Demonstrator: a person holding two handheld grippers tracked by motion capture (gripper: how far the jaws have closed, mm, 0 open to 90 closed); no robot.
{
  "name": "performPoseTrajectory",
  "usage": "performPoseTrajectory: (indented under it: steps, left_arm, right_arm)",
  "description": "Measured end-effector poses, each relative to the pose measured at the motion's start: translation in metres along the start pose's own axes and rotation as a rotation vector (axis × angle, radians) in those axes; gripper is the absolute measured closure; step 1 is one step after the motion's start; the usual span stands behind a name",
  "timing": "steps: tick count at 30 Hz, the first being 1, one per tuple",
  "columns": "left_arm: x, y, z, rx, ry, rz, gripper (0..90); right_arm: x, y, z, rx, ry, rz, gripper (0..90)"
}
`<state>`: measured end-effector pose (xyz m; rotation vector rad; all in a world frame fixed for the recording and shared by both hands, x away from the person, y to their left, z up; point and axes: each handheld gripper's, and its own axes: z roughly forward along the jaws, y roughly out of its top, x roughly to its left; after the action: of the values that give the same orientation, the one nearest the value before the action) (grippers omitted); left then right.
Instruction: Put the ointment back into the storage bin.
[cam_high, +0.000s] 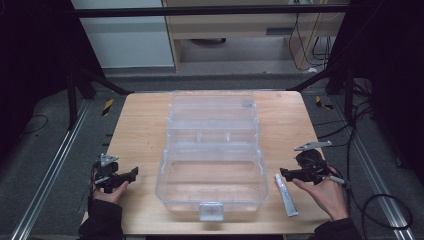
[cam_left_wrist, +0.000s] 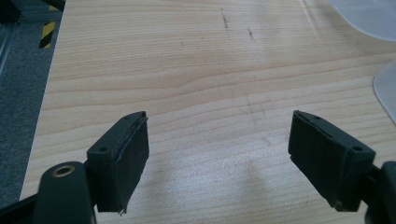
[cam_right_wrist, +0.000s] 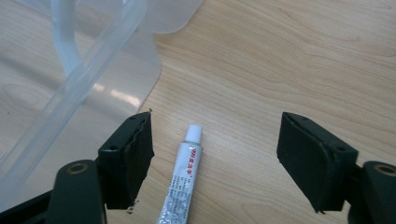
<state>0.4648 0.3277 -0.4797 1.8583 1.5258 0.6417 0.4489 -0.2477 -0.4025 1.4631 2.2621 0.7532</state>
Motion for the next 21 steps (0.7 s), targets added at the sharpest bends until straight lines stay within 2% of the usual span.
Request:
performPoseTrajectory:
  steps: [5, 9, 17, 21]
  left_arm:
    - [0.000, 0.000, 0.000, 0.005, 0.006, 0.005, 20.4]
    - [0.000, 0.000, 0.000, 0.005, 0.006, 0.004, 20.5]
    - [-0.001, 0.000, 0.000, 0.012, 0.004, 0.009, 20.6]
    - [-0.001, 0.000, 0.000, 0.017, 0.004, 0.010, 20.6]
  right_arm:
    - [0.005, 0.006, 0.003, 0.051, 0.014, -0.016, 31.9]
    - [0.009, 0.006, 0.009, 0.117, 0.021, -0.018, 35.3]
    - [0.014, 0.005, 0.018, 0.215, 0.010, -0.045, 43.6]
    - [0.016, 0.003, 0.023, 0.256, 0.014, -0.027, 46.9]
